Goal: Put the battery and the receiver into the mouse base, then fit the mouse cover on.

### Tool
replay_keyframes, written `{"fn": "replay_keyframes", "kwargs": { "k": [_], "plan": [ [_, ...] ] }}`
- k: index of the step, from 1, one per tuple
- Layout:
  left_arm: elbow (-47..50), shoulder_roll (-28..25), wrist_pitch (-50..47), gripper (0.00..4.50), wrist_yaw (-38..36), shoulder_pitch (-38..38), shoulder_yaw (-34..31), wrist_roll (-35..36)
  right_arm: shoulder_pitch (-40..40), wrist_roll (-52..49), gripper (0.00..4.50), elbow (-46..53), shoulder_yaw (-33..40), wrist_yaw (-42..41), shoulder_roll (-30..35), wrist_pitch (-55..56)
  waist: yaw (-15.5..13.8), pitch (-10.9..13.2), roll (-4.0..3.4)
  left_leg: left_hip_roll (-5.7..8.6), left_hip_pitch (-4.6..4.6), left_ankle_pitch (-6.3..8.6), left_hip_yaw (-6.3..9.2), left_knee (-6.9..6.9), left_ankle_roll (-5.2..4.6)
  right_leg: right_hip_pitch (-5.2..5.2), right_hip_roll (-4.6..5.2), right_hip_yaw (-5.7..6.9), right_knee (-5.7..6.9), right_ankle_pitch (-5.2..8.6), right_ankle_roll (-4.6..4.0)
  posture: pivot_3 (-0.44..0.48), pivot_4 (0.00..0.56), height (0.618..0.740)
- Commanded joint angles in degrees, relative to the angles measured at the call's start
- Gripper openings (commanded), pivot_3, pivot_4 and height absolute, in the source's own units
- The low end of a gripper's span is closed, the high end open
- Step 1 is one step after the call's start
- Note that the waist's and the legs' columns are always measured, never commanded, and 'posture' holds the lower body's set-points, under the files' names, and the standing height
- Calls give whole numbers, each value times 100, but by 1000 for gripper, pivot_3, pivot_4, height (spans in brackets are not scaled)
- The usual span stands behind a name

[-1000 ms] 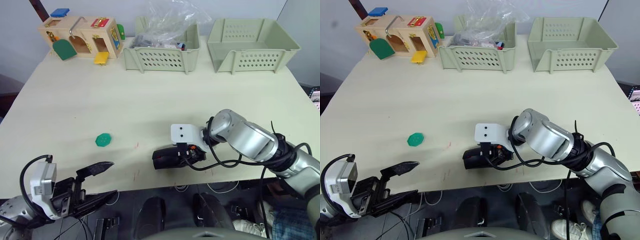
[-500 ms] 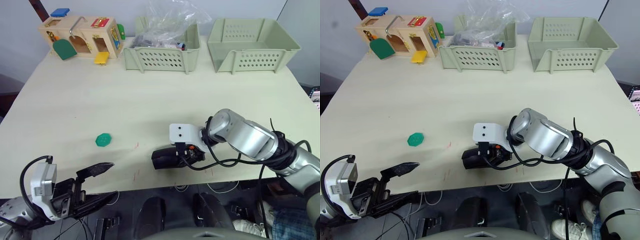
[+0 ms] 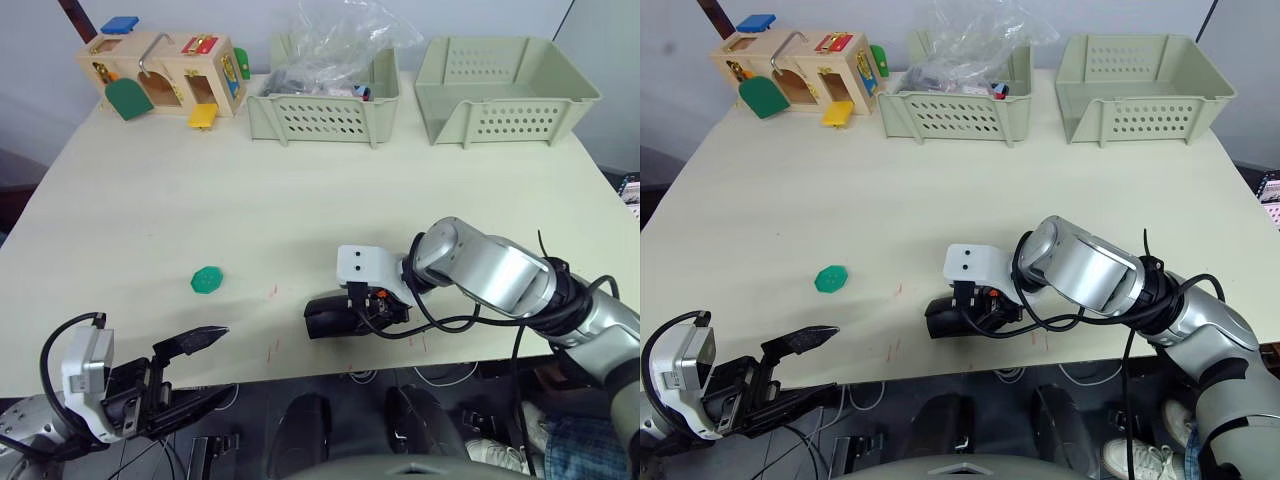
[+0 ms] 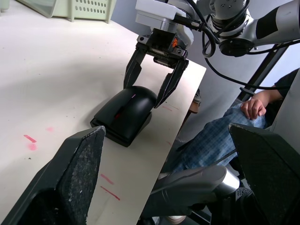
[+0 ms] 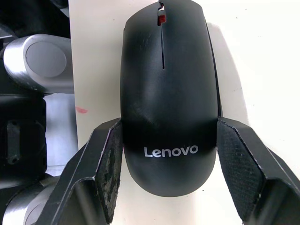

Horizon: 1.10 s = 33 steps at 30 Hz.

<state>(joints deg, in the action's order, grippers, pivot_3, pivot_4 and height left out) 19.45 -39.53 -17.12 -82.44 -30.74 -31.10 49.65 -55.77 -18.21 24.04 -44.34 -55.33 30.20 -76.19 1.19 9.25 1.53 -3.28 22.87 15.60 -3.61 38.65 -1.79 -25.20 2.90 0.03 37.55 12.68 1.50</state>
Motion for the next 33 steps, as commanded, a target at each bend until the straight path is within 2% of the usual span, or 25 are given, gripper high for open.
{"fn": "replay_keyframes", "kwargs": {
  "k": [1, 33],
  "plan": [
    [169, -24, -7, 4500, 4, -52, -89, 74, -129, -108, 2759, 189, -25, 71, 5, -37, 3, 0, 0, 0, 0, 0, 0, 0, 0, 0, 0, 0, 0, 0, 0, 0, 150, 740],
    [130, -46, -27, 4500, 1, -5, -75, 68, -187, -318, 2759, 184, -112, 159, 150, 159, 6, 0, -1, 0, 3, 0, 0, -22, 0, -2, 0, 1, -25, 0, 0, 0, 150, 740]
  ]
}}
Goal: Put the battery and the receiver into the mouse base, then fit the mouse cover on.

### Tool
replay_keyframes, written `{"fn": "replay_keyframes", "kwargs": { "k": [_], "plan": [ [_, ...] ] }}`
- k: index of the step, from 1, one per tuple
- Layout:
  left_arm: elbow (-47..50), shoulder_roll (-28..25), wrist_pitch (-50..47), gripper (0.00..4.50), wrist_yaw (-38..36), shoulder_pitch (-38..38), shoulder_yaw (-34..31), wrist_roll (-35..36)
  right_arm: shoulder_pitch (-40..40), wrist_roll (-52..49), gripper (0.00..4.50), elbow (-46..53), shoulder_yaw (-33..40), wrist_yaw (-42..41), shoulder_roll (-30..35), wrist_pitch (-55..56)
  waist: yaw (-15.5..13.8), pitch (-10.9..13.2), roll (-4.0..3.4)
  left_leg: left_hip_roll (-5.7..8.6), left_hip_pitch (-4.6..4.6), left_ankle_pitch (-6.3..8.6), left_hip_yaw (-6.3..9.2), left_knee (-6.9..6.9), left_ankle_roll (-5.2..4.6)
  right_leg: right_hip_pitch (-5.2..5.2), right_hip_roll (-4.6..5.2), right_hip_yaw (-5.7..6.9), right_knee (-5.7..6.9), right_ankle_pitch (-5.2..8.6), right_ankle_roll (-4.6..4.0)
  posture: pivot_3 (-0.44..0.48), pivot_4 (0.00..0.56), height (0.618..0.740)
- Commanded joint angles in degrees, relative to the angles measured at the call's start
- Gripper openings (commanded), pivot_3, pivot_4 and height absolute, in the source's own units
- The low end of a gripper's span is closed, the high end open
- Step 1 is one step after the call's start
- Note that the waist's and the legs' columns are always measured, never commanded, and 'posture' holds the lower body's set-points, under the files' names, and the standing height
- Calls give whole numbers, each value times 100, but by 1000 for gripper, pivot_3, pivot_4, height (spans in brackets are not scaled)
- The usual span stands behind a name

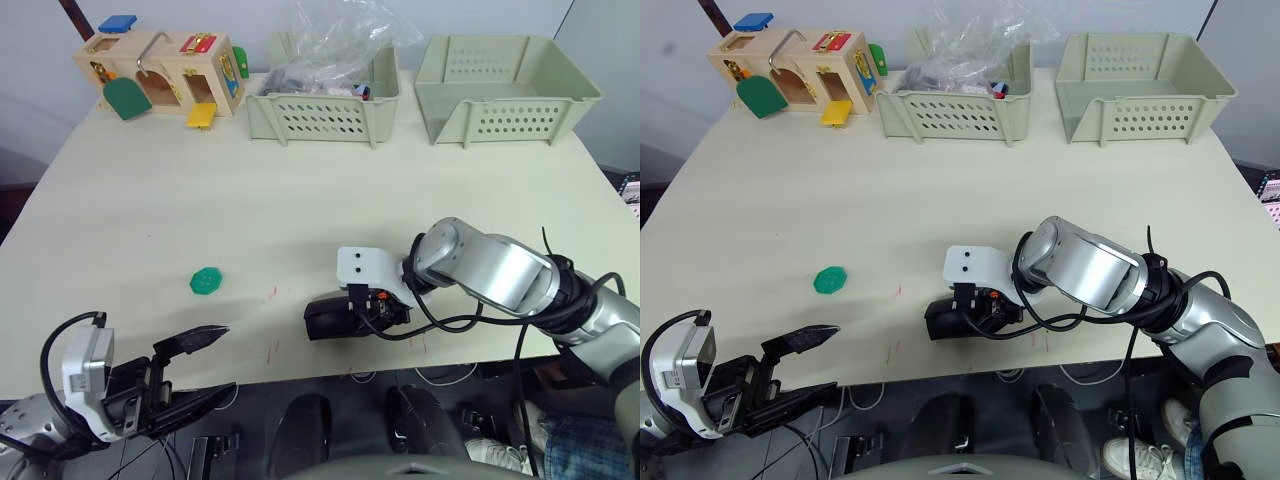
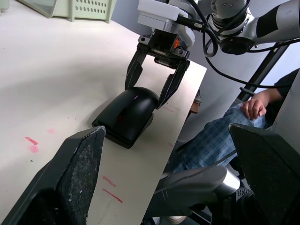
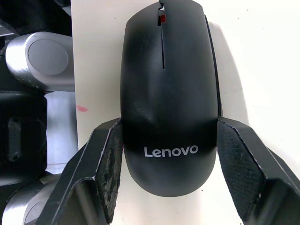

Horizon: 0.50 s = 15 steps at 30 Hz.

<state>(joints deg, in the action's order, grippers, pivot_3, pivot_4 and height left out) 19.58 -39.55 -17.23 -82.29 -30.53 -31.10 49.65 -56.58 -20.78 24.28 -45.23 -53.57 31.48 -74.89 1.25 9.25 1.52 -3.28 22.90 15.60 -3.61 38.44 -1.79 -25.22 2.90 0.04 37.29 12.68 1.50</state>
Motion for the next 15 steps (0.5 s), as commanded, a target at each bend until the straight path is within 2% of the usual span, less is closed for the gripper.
{"fn": "replay_keyframes", "kwargs": {
  "k": [1, 15],
  "plan": [
    [115, -44, -16, 4500, -14, -24, -76, 69, -105, -62, 2759, 159, -21, -9, 18, 32, 0, 0, 0, 0, 0, 0, 0, 0, 0, 0, 0, 0, 0, 0, 0, 0, 150, 740],
    [103, -38, 0, 4500, -52, -43, -84, 65, -110, -88, 2759, 182, -4, -14, 26, 67, 2, 0, 0, 0, 1, 0, 0, -2, 0, 0, 0, 0, -3, 0, 0, 0, 150, 740]
  ]
}}
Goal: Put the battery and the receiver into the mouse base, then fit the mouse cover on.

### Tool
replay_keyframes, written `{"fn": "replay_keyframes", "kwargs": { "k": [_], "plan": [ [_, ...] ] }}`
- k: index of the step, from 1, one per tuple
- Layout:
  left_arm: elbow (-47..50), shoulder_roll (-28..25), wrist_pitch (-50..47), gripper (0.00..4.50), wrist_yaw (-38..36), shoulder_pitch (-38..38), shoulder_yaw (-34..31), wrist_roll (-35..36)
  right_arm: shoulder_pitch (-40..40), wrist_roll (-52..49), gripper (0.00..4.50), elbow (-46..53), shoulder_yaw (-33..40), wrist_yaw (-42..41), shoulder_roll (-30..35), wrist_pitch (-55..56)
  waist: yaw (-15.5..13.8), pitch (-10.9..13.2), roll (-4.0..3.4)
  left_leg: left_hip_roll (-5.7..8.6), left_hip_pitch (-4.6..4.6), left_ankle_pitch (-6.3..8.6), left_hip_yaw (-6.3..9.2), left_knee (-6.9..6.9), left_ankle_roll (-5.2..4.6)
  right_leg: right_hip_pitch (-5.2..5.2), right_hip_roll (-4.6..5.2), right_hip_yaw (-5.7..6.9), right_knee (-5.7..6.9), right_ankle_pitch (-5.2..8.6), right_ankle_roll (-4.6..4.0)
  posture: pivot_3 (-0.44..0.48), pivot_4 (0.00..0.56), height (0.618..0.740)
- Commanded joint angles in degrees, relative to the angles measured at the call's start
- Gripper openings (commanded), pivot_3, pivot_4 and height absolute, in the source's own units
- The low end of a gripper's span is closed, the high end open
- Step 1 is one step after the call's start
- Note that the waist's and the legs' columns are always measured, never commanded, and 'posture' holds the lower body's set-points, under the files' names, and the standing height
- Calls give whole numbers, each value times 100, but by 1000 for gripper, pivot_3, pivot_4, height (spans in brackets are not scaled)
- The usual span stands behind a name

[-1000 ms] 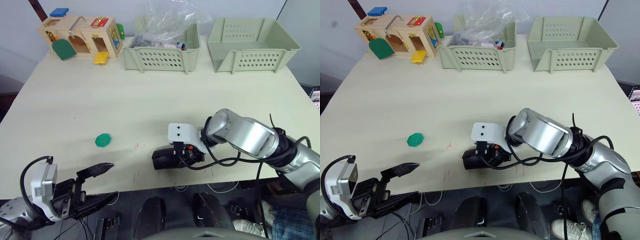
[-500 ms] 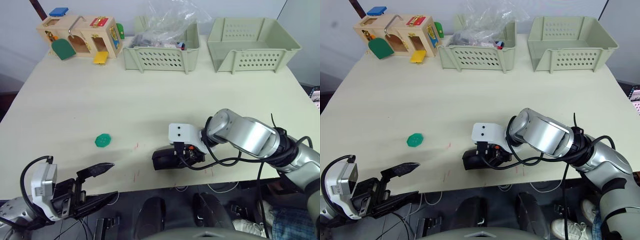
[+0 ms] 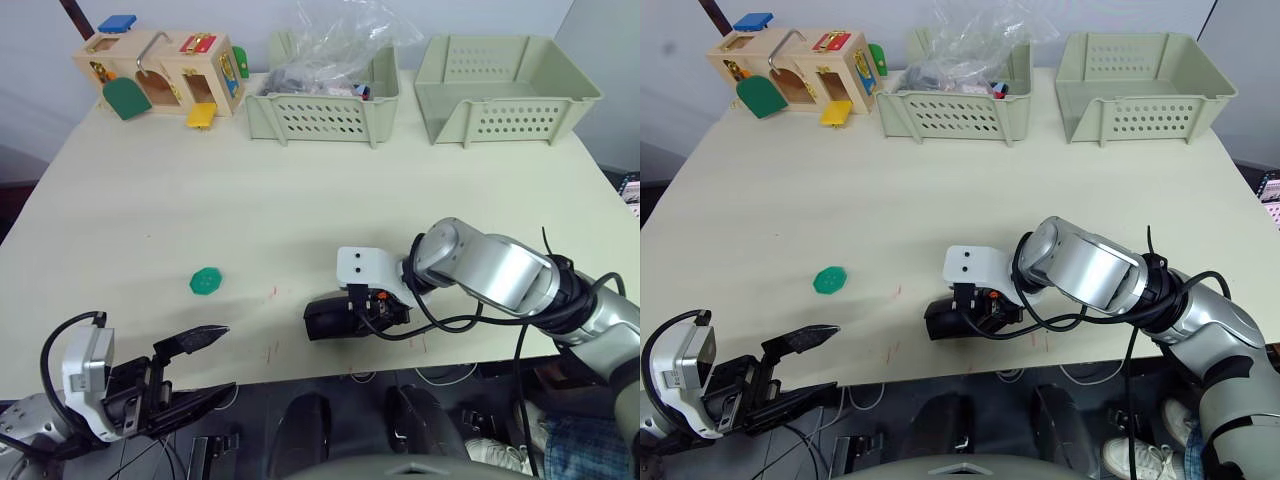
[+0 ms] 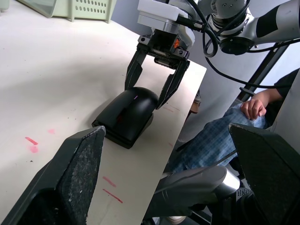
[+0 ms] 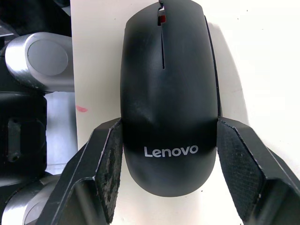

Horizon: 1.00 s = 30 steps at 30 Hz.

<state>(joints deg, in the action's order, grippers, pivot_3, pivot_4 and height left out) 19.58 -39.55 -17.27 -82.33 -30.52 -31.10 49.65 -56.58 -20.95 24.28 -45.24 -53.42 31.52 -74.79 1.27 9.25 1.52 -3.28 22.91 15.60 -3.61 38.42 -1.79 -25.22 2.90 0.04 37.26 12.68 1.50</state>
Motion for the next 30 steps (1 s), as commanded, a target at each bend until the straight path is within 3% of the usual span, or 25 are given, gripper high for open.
{"fn": "replay_keyframes", "kwargs": {
  "k": [1, 8, 13, 21, 26, 30],
  "plan": [
    [101, -38, 4, 4500, -47, -41, -82, 63, -111, -74, 2759, 180, -1, -36, 25, 62, 0, 0, 0, 0, 0, 0, 0, 0, 0, 0, 0, 0, 0, 0, 0, 0, 150, 740],
    [86, -47, 1, 4500, -46, -19, -70, 54, -108, -68, 2759, 170, -1, -44, 29, 95, 1, 0, 0, 0, 1, 0, 0, 0, 0, 0, 0, 0, -2, 0, 0, 0, 150, 740],
    [73, -53, -1, 4500, -48, -5, -63, 51, -109, -59, 4437, 165, -6, -35, 30, 108, 1, 1, -1, 0, 3, 0, 0, -1, 0, 0, 0, 1, -5, 0, 0, 0, 150, 740],
    [60, -67, -11, 4500, -51, 4, -73, 56, -85, -46, 4437, 188, 101, 1, 6, 219, 0, 1, -1, 0, 6, 0, 1, -3, 0, 0, 1, 2, -12, -1, 0, 0, 150, 740],
    [71, -55, -16, 4500, -35, -11, -94, 65, 399, -379, 4437, 291, 1108, 39, -268, 823, -10, 0, 2, 0, 7, 0, 2, -4, 0, 1, 0, 6, -16, -1, 1, 0, 150, 740],
    [81, -53, -37, 4500, -26, -35, -138, 90, 1061, -429, 4437, 105, 1639, 66, -699, 2006, -16, 1, 1, 1, 11, 0, 4, -6, 0, 4, -2, 10, -23, -1, 2, 0, 150, 740]
  ]
}}
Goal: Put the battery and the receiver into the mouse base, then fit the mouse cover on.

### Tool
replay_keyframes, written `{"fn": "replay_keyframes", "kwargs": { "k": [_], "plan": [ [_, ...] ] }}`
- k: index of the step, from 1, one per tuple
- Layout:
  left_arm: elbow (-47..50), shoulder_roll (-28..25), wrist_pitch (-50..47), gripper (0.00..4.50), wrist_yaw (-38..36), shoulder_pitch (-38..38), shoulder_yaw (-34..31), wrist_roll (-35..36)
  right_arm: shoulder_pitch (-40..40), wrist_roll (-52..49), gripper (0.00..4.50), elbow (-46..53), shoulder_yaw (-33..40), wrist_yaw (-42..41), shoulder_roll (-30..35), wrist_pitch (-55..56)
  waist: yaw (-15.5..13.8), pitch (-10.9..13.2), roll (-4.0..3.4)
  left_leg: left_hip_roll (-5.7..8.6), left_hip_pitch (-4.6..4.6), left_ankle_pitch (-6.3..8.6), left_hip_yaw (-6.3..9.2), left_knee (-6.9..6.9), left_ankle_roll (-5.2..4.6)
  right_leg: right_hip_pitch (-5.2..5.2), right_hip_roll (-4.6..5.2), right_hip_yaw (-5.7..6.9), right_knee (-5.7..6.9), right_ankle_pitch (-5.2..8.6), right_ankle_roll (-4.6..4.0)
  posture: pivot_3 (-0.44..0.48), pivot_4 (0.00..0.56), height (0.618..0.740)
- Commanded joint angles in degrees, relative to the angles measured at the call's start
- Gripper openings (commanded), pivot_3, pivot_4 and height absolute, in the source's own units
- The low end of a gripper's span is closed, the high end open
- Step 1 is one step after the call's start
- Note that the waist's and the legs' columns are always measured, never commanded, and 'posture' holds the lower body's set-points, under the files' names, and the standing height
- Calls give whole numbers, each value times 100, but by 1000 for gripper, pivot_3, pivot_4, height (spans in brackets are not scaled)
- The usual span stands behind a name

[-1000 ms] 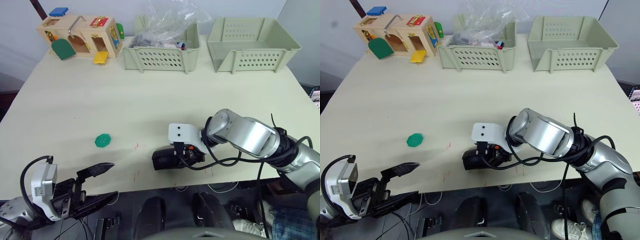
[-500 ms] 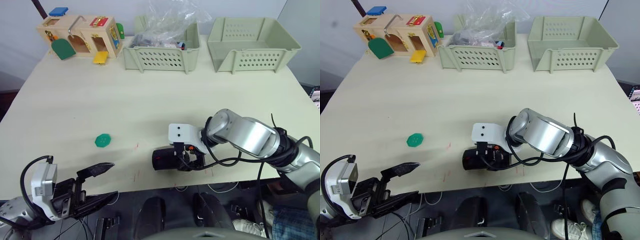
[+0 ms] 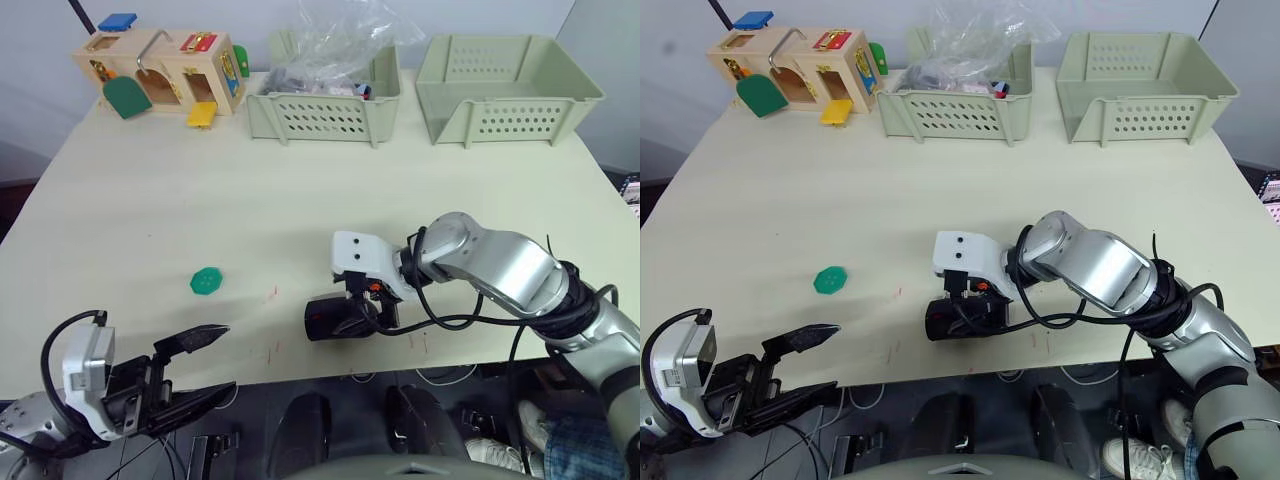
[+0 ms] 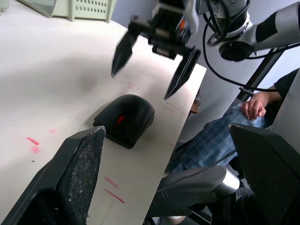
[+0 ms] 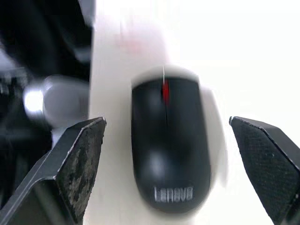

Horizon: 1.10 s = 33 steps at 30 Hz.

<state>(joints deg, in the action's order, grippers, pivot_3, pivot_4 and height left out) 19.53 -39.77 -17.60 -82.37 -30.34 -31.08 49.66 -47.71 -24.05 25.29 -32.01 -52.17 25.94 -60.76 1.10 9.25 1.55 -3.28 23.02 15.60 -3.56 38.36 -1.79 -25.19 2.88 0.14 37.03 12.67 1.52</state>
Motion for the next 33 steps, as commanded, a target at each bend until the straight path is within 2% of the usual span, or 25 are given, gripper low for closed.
{"fn": "replay_keyframes", "kwargs": {
  "k": [1, 3, 6, 10, 16, 17, 18, 30, 33],
  "plan": [
    [82, -41, -16, 4500, -28, -57, -163, 104, 211, -135, 4437, -92, 290, -113, -174, 629, 4, 1, -1, 0, 0, 0, 0, 0, 0, 0, 1, -1, 0, 0, 0, 0, 150, 740],
    [90, -48, -32, 4500, -23, -64, -185, 115, 407, -54, 4437, -259, 259, -15, -317, 883, 2, 0, 1, 0, -1, 0, 0, 1, 0, 1, 0, -1, 0, -1, 1, 0, 150, 740],
    [111, -66, -67, 4500, -36, -106, -251, 137, 664, 138, 3702, -401, 77, 122, -443, 1180, -1, -1, 3, 0, -2, 0, -3, 1, 0, 4, 0, 1, 0, 0, 0, 0, 150, 740],
    [107, -88, -94, 4500, -61, -147, -316, 153, 800, 319, 1760, -473, -29, 140, -525, 1426, 0, 0, 2, 0, -2, 0, -5, 2, 0, 4, 0, 1, 1, 0, 0, 0, 150, 740],
    [113, -102, -113, 4500, -86, -193, -367, 164, 799, 431, 1760, -558, -134, 235, -698, 1327, -3, 0, 2, 0, -3, 0, -4, 2, 0, 4, -2, 1, 1, 0, 0, 0, 150, 740],
    [104, -106, -113, 4500, -96, -195, -374, 162, 784, 466, 1216, -547, -171, 225, -683, 1323, -4, 0, 3, 0, -3, 0, -5, 1, 0, 4, -2, 2, 1, 0, 0, 0, 150, 740],
    [96, -108, -112, 4500, -103, -195, -377, 159, 779, 505, 913, -533, -203, 214, -668, 1339, -5, 0, 3, 0, -3, 0, -5, 1, 0, 4, -2, 1, 1, 0, 0, 0, 150, 740],
    [23, -131, -86, 4500, -149, -155, -356, 108, 805, 658, 913, -501, -407, 179, -651, 1311, -8, 0, 3, 0, -3, 0, -17, 2, 0, 5, -1, 2, 1, 0, 0, 0, 150, 740],
    [58, -128, -91, 4500, -150, -191, -369, 112, 831, 641, 1733, -522, -428, 188, -694, 1232, -9, 0, 3, 0, -3, 0, -21, 2, 0, 5, 0, 2, 1, 0, 0, 0, 150, 740]
  ]
}}
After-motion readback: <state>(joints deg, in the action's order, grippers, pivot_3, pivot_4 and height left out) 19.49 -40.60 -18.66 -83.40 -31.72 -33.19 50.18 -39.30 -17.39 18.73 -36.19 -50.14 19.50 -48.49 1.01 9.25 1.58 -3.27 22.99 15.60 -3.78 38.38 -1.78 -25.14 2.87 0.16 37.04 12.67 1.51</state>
